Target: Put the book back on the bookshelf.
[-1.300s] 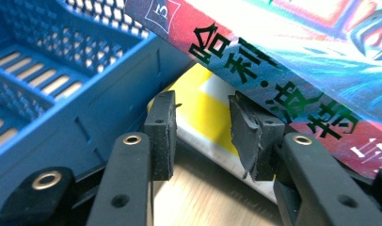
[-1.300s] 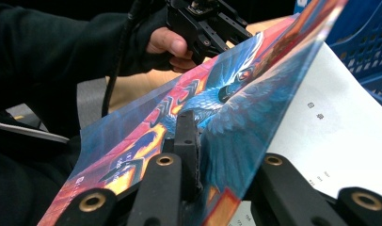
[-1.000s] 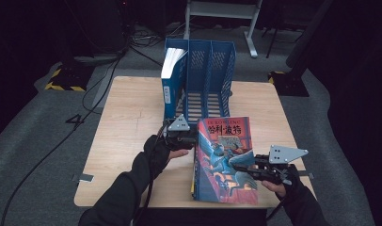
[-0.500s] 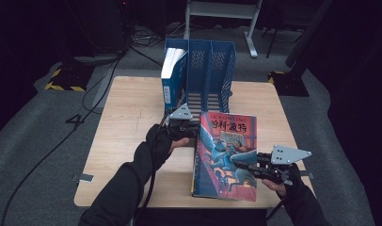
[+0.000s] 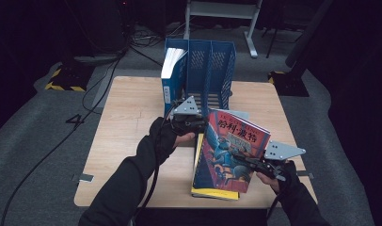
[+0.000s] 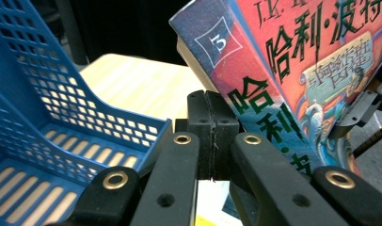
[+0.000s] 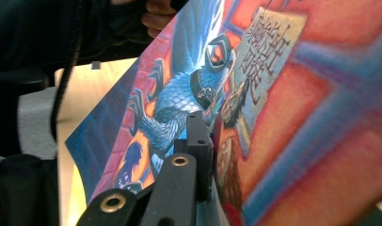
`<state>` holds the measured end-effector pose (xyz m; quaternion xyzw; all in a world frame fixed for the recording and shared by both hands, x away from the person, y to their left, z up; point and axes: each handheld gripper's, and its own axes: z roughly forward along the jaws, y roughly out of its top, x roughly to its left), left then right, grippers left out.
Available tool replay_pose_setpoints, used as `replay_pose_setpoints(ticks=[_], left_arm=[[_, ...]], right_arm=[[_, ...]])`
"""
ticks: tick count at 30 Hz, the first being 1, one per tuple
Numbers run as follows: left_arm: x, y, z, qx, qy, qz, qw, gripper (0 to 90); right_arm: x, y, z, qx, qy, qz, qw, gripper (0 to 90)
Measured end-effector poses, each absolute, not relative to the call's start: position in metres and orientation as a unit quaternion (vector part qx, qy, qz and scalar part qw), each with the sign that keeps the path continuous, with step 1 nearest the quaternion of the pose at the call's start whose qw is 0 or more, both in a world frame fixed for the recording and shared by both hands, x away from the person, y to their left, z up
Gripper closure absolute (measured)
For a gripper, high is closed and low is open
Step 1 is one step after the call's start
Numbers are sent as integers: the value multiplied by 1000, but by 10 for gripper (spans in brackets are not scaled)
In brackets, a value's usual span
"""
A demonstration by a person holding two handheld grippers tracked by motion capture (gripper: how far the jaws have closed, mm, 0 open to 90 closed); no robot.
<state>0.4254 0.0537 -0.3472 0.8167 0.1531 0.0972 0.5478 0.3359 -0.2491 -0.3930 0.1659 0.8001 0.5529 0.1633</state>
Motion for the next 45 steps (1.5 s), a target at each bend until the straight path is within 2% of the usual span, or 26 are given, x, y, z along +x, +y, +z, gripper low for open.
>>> replay_pose_setpoints(ticks=[6,9,16,21,31,35,36,37,45], left_arm=[[423,60,-335,816,140,132,544,900],[419,68,-336,806,146,132,558,900],[397,76,-342,799,145,164,560,869],[397,78,-340,798,146,152,565,897],[419,70,-364,802,177,125,556,857],[426,71,-370,795,180,95,572,860],[426,71,-370,794,178,93,574,860],[425,69,-367,794,173,95,576,897],[417,74,-344,778,133,113,604,900]], right_arm=[[344,-244,-389,170,793,555,187,881],[344,-243,-387,161,793,554,198,881],[334,-252,-391,148,792,562,188,875],[333,-257,-394,154,788,565,192,879],[330,-252,-397,126,793,572,168,881],[325,-245,-395,109,801,562,175,878],[325,-245,-395,109,801,562,175,878],[326,-245,-395,111,800,563,176,879],[327,-237,-389,124,794,557,208,883]])
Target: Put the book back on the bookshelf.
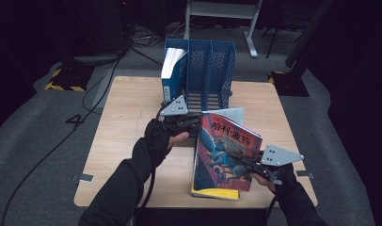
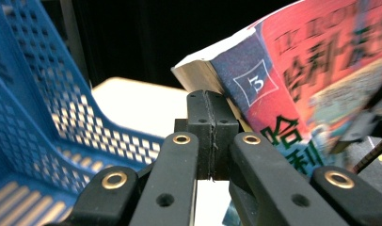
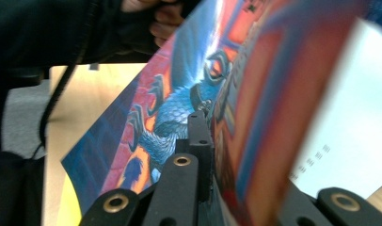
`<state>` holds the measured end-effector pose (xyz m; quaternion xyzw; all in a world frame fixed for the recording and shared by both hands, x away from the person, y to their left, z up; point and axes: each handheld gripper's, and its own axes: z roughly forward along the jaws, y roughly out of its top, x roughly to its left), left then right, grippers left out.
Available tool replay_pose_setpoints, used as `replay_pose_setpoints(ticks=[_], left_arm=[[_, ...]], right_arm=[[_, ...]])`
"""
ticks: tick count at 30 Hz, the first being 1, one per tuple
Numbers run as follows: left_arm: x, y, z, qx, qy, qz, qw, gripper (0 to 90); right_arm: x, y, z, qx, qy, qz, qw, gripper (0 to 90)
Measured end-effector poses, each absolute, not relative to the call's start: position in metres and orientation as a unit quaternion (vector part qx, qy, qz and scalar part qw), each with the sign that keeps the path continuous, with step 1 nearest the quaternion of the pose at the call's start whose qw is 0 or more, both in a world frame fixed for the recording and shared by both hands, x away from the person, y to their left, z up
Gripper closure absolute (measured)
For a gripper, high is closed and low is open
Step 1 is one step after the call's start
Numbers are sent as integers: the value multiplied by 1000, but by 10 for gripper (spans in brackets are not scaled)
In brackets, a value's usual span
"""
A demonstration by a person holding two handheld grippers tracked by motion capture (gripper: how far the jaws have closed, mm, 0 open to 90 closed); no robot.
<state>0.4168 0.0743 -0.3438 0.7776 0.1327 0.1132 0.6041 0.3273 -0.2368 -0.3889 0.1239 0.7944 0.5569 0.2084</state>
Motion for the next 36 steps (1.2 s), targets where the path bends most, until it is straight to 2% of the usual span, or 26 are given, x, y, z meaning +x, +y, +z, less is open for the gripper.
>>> replay_pose_setpoints(ticks=[9,15,21,26,36], left_arm=[[392,78,-322,777,87,135,609,900],[379,84,-324,771,85,135,616,897],[360,81,-324,772,62,138,617,847],[345,81,-326,767,56,141,623,745],[330,96,-337,780,107,181,590,403]], right_arm=[[337,-230,-384,136,784,559,234,882],[332,-229,-385,126,782,565,231,883],[320,-238,-387,112,781,572,227,884],[305,-243,-389,94,780,576,227,887],[291,-246,-388,77,782,574,232,885]])
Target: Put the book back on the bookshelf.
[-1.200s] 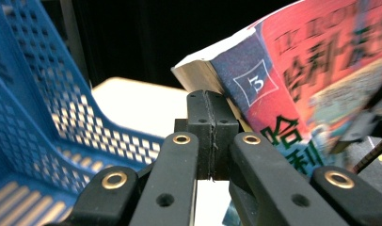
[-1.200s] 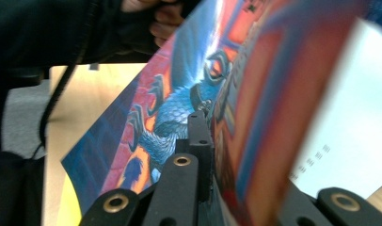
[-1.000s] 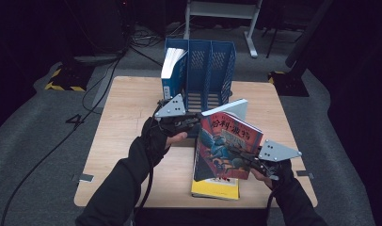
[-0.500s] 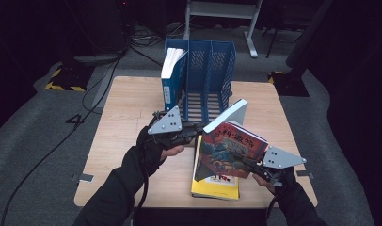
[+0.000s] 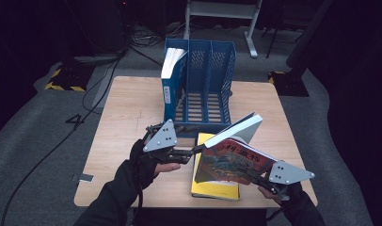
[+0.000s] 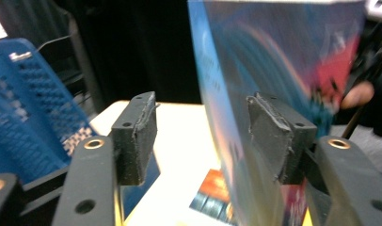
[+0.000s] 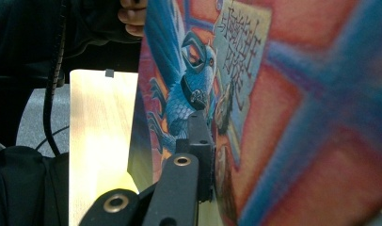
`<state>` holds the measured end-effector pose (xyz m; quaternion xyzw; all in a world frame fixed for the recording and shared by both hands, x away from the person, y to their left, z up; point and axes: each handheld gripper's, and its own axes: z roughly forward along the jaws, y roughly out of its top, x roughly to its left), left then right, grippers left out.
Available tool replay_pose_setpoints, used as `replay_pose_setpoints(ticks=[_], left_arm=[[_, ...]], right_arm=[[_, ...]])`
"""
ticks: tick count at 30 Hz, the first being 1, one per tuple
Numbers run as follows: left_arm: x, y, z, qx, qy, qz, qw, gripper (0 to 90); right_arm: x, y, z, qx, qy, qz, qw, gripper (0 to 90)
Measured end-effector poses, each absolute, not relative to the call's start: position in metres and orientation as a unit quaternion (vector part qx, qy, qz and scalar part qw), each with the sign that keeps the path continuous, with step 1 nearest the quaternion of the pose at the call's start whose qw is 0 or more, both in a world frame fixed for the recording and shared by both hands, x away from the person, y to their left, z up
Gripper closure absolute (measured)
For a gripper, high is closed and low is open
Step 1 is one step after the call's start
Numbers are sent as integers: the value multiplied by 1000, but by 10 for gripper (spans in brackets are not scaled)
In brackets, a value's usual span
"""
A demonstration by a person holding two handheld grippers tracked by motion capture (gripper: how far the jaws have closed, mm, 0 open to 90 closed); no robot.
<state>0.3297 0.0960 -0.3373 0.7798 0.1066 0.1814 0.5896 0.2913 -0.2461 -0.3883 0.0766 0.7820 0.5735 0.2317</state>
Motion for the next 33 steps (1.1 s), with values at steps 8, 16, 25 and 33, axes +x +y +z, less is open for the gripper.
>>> replay_pose_setpoints(ticks=[8,16,25,33], left_arm=[[319,103,-352,808,134,198,539,278],[316,90,-381,834,124,145,517,261],[332,52,-394,834,114,130,524,282],[350,39,-391,826,112,125,537,287]], right_arm=[[291,-246,-387,72,785,568,239,885],[291,-246,-386,75,785,565,243,881],[293,-249,-387,84,781,569,243,875],[292,-248,-387,75,783,570,238,875]])
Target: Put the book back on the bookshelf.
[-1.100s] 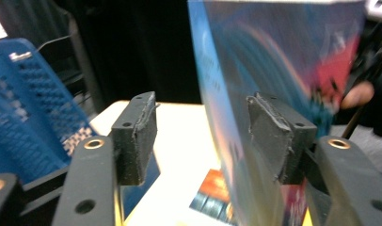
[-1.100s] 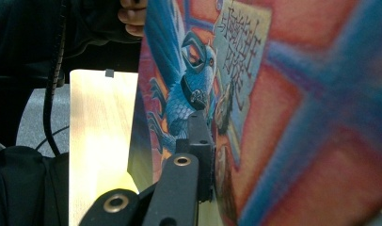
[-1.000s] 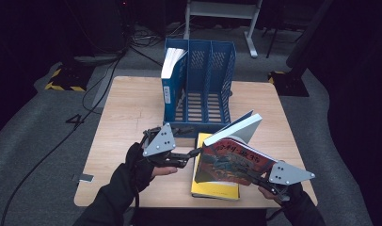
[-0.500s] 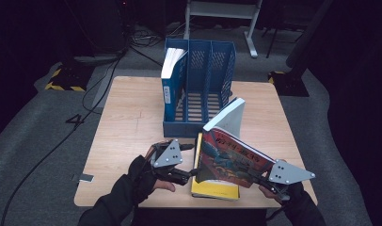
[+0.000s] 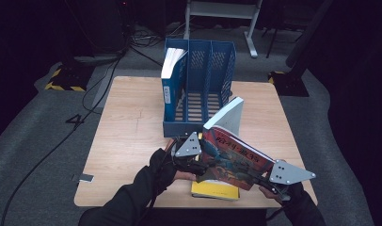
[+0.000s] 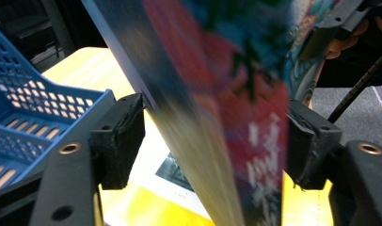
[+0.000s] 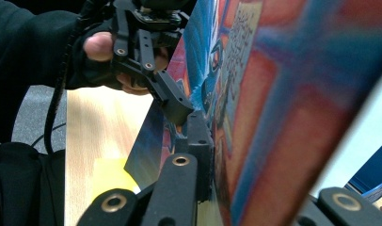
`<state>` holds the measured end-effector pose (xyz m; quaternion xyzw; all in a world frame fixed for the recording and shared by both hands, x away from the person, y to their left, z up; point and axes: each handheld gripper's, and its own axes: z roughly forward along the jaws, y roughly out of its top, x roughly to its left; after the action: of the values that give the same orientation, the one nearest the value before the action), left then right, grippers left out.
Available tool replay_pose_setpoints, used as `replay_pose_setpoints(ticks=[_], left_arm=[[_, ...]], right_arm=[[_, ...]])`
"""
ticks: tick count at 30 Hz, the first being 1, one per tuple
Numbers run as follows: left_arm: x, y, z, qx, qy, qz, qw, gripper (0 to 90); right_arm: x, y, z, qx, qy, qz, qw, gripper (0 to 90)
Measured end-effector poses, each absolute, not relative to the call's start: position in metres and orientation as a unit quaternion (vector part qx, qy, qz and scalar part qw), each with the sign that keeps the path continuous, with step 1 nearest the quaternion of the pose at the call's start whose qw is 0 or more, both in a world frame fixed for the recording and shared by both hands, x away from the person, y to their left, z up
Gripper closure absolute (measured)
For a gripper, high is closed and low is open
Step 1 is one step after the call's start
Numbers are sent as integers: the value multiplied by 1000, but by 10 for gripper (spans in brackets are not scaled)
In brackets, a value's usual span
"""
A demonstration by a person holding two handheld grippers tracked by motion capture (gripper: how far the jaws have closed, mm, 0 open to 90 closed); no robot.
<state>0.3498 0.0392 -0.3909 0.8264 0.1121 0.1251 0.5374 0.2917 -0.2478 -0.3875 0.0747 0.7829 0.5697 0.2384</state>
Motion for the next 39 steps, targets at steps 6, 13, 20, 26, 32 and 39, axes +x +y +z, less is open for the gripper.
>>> replay_pose_setpoints(ticks=[6,13,20,26,32,39], left_arm=[[353,40,-387,825,102,126,542,348],[349,47,-384,819,100,142,546,600],[348,52,-383,819,88,142,549,658],[344,58,-384,819,62,128,556,688],[341,57,-384,820,51,118,558,698],[340,57,-384,822,42,105,558,710]], right_arm=[[295,-249,-388,82,782,567,246,858],[303,-255,-391,117,776,564,258,779],[310,-268,-391,149,764,564,274,698],[313,-275,-391,188,748,557,308,617],[319,-281,-390,216,738,559,310,493],[328,-274,-393,203,755,568,259,389]])
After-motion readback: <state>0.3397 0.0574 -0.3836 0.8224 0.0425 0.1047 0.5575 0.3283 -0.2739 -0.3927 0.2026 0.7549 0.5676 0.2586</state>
